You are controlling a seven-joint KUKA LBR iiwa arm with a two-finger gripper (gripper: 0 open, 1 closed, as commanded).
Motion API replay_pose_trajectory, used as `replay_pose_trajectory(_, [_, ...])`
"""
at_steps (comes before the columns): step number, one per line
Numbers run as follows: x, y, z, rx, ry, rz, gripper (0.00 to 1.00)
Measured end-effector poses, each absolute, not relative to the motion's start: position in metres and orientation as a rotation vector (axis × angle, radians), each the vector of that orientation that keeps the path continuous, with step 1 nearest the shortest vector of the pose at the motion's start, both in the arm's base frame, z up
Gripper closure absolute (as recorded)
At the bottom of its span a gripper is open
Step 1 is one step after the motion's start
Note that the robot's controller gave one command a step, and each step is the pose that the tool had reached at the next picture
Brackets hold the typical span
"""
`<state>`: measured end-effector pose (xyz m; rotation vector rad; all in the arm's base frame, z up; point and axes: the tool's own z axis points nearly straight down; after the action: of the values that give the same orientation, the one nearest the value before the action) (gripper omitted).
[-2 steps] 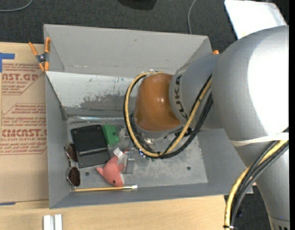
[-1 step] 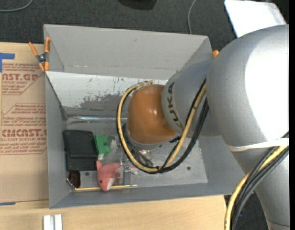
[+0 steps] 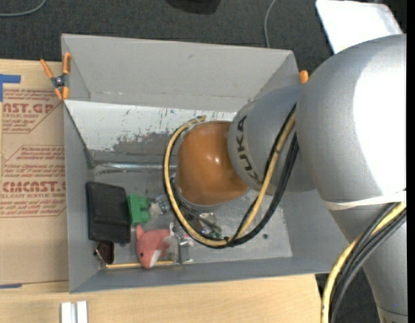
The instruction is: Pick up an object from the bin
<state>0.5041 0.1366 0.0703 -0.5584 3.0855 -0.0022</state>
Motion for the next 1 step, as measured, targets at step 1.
replay_pose_trajectory(1, [0.484, 0.1509, 0.0694, -1.292, 2.86, 0.001, 1.0])
